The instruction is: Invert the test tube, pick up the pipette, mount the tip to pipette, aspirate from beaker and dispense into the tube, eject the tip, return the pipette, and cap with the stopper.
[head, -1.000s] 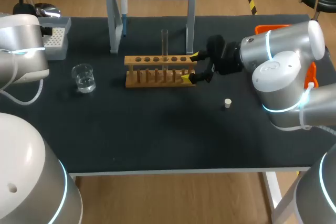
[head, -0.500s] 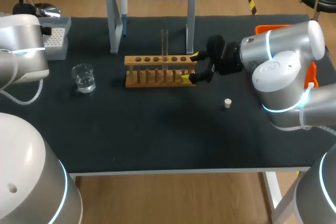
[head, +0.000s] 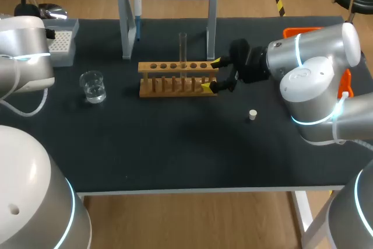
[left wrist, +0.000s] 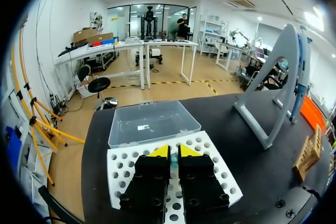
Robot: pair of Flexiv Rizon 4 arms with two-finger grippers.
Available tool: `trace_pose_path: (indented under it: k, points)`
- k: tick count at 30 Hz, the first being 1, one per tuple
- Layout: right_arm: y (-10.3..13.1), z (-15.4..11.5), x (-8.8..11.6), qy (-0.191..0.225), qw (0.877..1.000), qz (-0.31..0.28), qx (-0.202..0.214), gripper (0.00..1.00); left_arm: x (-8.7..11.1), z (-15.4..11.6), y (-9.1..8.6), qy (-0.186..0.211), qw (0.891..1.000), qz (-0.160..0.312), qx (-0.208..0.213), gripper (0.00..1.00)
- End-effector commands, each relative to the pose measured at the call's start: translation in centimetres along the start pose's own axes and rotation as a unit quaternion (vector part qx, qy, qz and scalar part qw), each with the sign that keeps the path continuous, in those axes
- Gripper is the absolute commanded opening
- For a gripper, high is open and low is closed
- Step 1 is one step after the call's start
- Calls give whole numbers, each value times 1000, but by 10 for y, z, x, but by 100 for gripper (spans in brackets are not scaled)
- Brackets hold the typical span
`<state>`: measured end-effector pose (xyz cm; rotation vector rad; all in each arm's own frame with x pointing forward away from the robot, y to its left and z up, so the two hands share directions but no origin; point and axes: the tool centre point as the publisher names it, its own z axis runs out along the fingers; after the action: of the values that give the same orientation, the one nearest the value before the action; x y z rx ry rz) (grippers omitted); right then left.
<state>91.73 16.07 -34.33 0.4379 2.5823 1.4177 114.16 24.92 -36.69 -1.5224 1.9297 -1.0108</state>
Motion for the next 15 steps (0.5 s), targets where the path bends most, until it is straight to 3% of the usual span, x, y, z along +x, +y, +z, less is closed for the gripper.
trace_pose_path:
  k: [1,15]
  points:
    - [0,0,0,0,1000,0,1,100,-1,1,-1,1,1000,-1,-6,0]
    - [0,0,0,0,1000,0,1,100,3,-8,-8,-7,1000,4,3,0]
